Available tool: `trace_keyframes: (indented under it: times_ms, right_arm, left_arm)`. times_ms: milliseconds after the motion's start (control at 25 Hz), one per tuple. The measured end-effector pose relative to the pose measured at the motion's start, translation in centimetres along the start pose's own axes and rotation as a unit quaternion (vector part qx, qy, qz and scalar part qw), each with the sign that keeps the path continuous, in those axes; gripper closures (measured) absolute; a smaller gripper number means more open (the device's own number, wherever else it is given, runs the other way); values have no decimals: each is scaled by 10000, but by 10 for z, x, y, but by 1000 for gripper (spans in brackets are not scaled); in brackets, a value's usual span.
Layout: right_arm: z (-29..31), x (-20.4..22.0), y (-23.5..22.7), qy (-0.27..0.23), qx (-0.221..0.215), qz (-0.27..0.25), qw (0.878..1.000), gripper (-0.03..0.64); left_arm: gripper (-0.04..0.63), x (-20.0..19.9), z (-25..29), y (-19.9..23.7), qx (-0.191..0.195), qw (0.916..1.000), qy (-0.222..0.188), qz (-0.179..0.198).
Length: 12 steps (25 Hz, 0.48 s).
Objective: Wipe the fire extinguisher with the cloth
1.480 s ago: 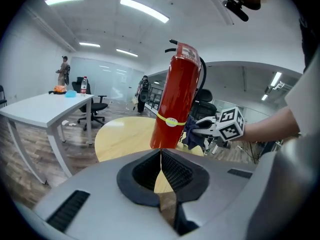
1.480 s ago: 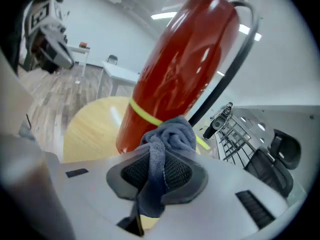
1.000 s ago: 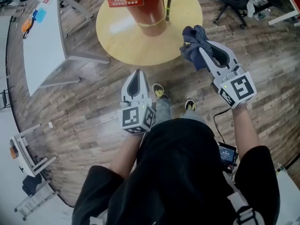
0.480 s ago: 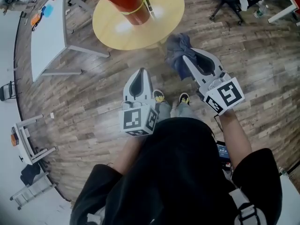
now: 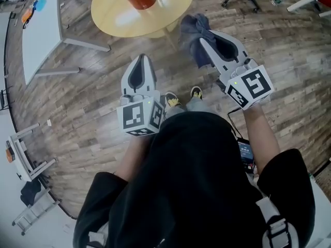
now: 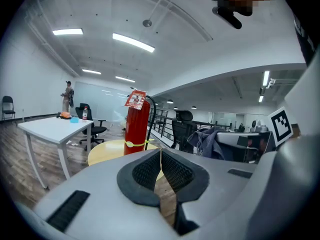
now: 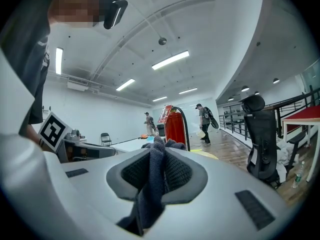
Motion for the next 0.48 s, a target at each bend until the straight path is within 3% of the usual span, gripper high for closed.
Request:
trace_keyframes:
  times_ms: [480]
  right_arm:
    - [5, -2, 16, 57, -6, -233, 9997, 541]
  left_arm:
    - [572, 2, -7, 10, -13, 9999, -21, -131]
Point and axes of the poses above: the fingertips, and each gripper's own axes: z forward along the fingers, y to its left, x out of its underside, the point moved 8 cm from there along -z, backward along the fingers, and after that the axes turned 5 degrees about z, right-handed, at the moved point
